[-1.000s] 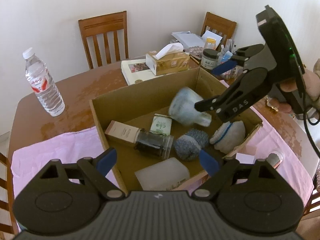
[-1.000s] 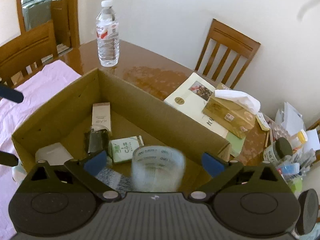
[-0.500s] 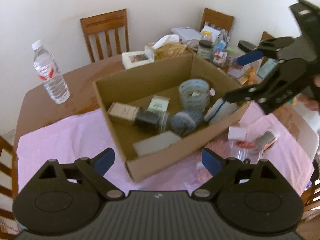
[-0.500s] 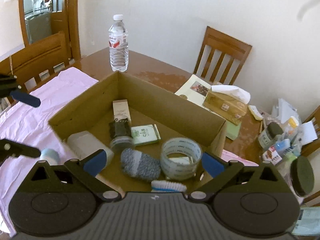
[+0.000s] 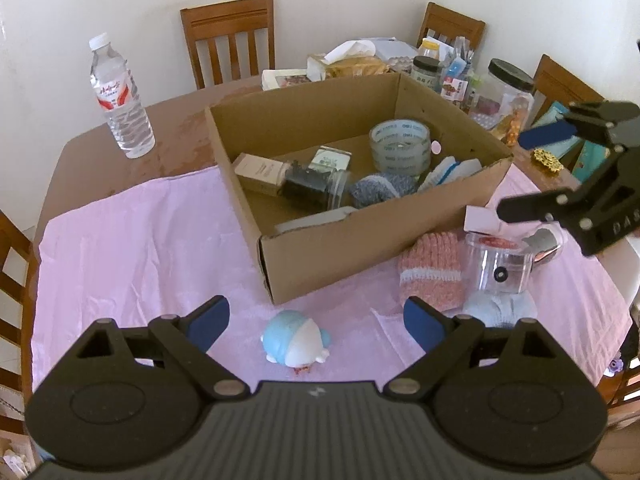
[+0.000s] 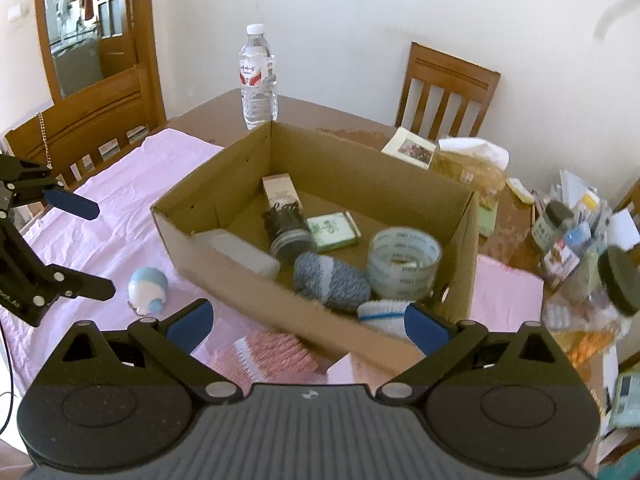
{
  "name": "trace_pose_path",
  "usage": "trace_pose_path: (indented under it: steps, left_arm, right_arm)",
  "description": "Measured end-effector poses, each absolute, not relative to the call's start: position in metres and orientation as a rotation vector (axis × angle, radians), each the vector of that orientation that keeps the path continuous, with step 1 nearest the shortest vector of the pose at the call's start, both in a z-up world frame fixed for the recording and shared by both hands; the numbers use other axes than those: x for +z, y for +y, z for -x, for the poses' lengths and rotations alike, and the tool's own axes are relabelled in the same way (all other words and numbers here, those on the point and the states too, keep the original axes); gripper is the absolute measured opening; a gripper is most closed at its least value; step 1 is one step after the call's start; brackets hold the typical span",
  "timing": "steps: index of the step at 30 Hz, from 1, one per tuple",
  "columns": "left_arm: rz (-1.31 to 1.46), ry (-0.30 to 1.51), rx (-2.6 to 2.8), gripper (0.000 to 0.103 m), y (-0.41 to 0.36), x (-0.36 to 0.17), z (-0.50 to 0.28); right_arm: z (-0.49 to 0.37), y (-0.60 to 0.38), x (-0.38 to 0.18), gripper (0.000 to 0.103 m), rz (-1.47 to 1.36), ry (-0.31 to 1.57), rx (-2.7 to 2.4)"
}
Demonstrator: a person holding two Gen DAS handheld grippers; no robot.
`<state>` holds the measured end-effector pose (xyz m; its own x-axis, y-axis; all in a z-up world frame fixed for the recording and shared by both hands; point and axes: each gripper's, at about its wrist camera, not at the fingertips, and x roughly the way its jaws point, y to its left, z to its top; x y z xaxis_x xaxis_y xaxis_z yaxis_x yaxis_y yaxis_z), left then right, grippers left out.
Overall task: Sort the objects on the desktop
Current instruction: 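Return both tools to the remaining items on the cloth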
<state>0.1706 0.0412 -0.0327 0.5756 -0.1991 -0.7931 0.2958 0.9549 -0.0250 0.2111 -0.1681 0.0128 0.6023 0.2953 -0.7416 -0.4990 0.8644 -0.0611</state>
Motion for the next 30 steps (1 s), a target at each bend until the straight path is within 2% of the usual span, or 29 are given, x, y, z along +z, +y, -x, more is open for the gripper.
trace_pose_path:
  steps: [30]
  left_arm:
    - [-0.226, 0.987, -0.376, 0.093, 0.041, -0.096, -0.188]
  right_arm:
    - [-0.145, -0.179, -0.038, 0.103, 0.109, 0.932, 0.321]
